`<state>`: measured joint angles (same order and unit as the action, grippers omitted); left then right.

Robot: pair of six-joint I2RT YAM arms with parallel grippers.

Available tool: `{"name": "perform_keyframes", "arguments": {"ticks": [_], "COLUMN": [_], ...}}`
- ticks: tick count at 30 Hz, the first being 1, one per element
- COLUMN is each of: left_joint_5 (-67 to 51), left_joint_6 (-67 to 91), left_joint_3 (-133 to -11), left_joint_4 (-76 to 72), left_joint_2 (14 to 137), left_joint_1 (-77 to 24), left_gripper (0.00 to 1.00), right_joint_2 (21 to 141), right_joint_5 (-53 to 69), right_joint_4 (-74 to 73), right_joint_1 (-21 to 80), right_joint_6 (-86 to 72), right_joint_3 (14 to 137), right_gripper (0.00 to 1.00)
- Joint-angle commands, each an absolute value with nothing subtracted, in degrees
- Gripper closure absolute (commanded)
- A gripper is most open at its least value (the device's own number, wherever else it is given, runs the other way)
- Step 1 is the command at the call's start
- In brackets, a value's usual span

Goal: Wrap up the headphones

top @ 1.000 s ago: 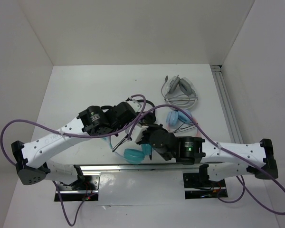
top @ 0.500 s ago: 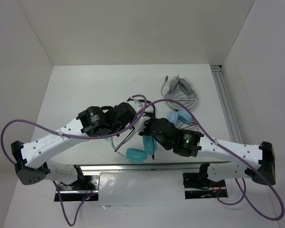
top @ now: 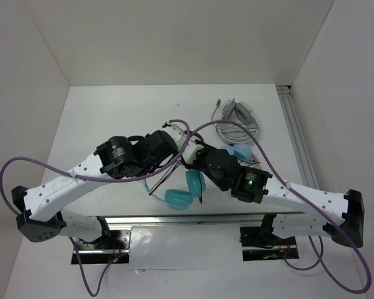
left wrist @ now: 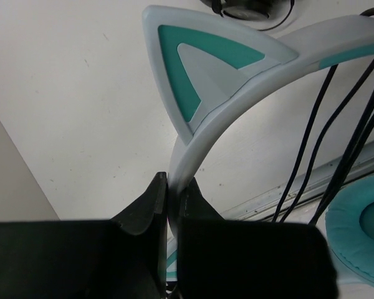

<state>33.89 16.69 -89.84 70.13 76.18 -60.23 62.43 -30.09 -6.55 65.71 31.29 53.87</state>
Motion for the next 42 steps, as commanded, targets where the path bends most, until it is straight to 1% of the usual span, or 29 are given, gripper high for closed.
{"name": "perform_keyframes", "arguments": {"ticks": [1, 2, 4, 6, 7, 15, 16, 18, 21, 24, 25, 27, 30, 31, 36, 38, 42], "left_joint_5": [34.7, 34.7, 33.9, 33.9, 33.9, 32.7, 32.7, 32.7, 30.2, 27.9, 27.9, 26.6, 23.9, 23.0, 20.9, 23.4, 22.9], "left_joint_6": [17.8, 17.8, 17.2, 17.2, 17.2, 15.5, 15.5, 15.5, 13.5, 12.7, 12.0, 12.0, 11.4, 10.8, 8.0, 6.7, 1.9], "left_joint_3": [-94.4, -94.4, -93.7, -93.1, -93.1, -92.5, -92.5, -91.8, -89.0, -88.2, -88.2, -89.6, -90.6, -90.6, -88.1, -88.1, -88.6], "left_joint_4": [73.7, 73.0, 73.0, 72.5, 72.5, 71.9, 71.9, 71.9, 68.9, 67.1, 67.1, 67.1, 66.0, 65.3, 59.9, 59.2, 55.6], "left_joint_2": [74.8, 74.8, 74.8, 74.8, 74.3, 74.3, 74.9, 75.4, 75.4, 75.4, 76.2, 78.9, 82.8, 83.5, 84.6, 85.1, 85.6], "left_joint_1": [-60.5, -60.5, -60.5, -60.5, -60.5, -58.9, -58.2, -57.0, -54.4, -50.6, -48.9, -47.3, -44.0, -42.9, -36.1, -33.8, -31.7], "left_gripper": [1.0, 1.0, 1.0, 1.0, 1.0, 1.0, 1.0, 1.0, 1.0, 1.0, 1.0, 1.0, 1.0, 1.0, 1.0, 1.0, 1.0], "right_joint_2": [61.5, 61.5, 61.0, 61.0, 60.5, 59.9, 60.5, 60.5, 60.5, 59.9, 59.2, 59.2, 58.7, 58.7, 56.3, 55.7, 55.7], "right_joint_5": [-35.7, -34.7, -34.0, -34.0, -34.0, -33.9, -34.6, -36.2, -34.8, -37.2, -37.8, -38.5, -36.3, -35.8, -35.8, -35.2, -34.4], "right_joint_4": [-3.5, -3.5, -2.9, -2.4, -1.7, -1.1, 0.5, 2.3, 1.1, 0.2, 0.2, -2.8, -8.2, -9.2, -12.5, -13.8, -18.6], "right_joint_1": [62.2, 61.6, 60.9, 60.4, 59.8, 56.3, 55.8, 53.4, 49.0, 47.6, 47.0, 46.4, 46.4, 46.4, 47.1, 47.7, 49.4], "right_joint_6": [28.9, 28.9, 28.3, 28.3, 28.3, 27.7, 27.7, 26.2, 21.3, 17.2, 16.2, 12.5, 8.9, 8.4, 6.2, 5.5, 3.3], "right_joint_3": [54.1, 54.1, 54.1, 53.5, 53.5, 53.5, 53.5, 53.0, 55.9, 57.5, 58.8, 61.7, 64.7, 65.9, 66.6, 66.6, 69.9], "right_gripper": [0.56, 0.56, 0.52, 0.43, 0.41, 0.41, 0.36, 0.33, 0.32, 0.3, 0.29, 0.29, 0.24, 0.15, 0.15, 0.14, 0.14]}}
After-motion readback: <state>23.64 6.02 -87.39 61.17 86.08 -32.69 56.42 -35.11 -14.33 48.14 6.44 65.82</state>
